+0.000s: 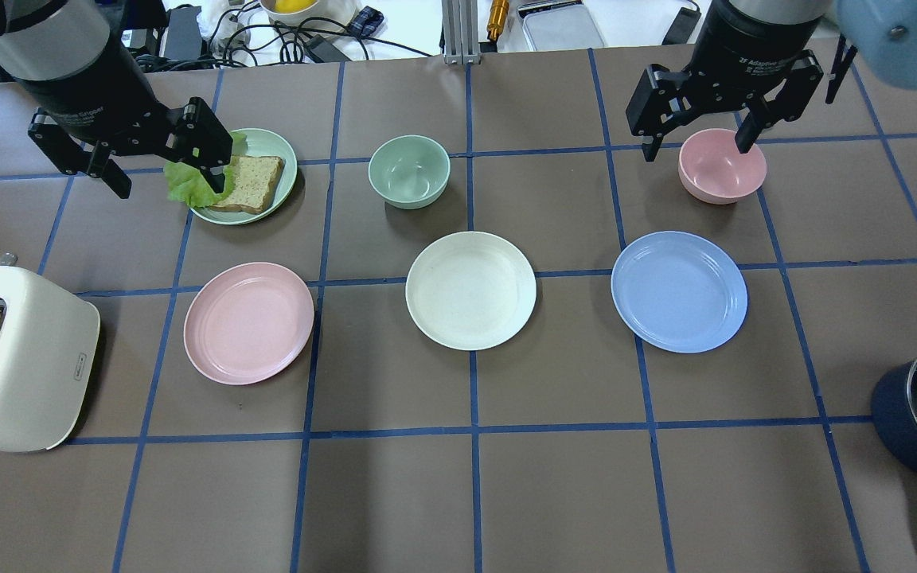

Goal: Stack three plates with pink and blue

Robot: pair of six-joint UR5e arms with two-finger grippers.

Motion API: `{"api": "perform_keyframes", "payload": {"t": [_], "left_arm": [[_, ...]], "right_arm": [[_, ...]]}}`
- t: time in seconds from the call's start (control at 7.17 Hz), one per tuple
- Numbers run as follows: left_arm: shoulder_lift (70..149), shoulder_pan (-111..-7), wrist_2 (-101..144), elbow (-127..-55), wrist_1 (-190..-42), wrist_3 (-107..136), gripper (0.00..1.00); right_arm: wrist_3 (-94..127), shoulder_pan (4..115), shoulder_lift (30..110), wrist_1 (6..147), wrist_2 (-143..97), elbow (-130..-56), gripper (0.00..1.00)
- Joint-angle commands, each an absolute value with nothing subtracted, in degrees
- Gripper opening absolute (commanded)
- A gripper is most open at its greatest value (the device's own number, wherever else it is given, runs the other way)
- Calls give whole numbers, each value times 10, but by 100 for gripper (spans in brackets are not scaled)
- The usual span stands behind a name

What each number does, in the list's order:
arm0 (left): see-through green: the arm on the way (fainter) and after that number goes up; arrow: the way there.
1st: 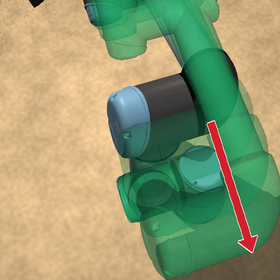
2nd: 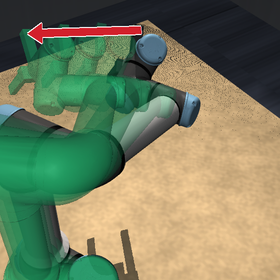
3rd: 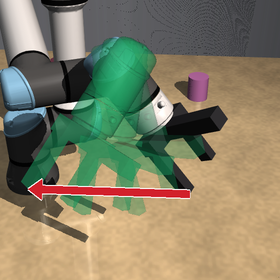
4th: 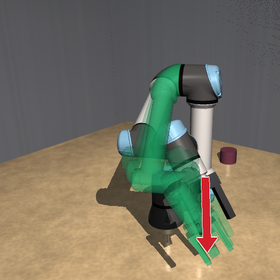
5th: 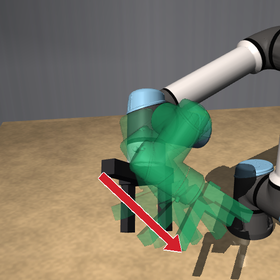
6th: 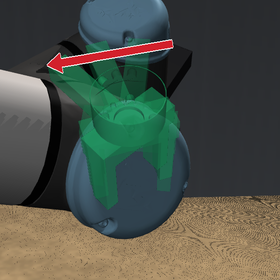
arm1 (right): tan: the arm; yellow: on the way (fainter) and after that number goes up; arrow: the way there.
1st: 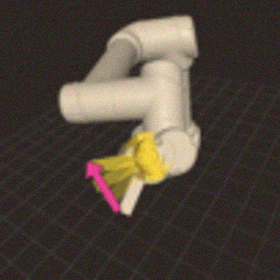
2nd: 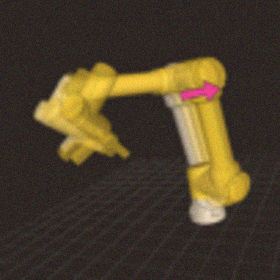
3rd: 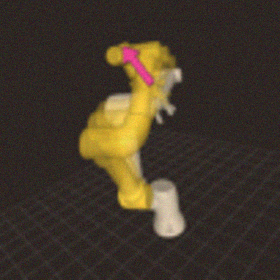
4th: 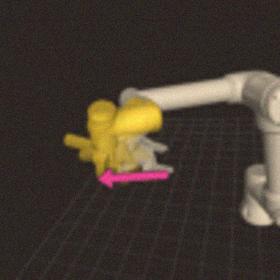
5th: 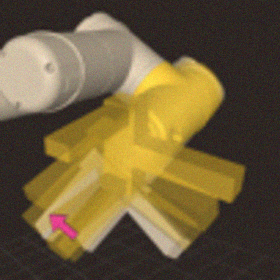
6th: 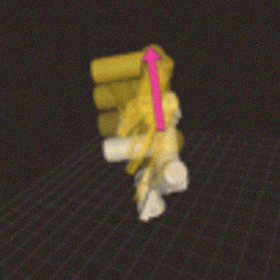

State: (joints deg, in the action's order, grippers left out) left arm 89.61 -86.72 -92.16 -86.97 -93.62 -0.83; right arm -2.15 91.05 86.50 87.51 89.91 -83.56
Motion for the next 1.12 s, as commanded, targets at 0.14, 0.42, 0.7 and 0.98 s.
{"api": "perform_keyframes", "payload": {"t": [0.14,0.42,0.7,0.98], "left_arm": [[896,-867,-917,-868,-933,-7,100],[896,-867,-919,-868,-934,-10,100],[896,-867,-920,-870,-934,-13,100],[895,-864,-917,-875,-933,-11,100]], "right_arm": [[-21,911,865,888,899,-837,100],[-20,911,865,894,898,-837,100],[-20,911,865,893,898,-837,100],[-20,911,864,894,897,-838,100]]}}
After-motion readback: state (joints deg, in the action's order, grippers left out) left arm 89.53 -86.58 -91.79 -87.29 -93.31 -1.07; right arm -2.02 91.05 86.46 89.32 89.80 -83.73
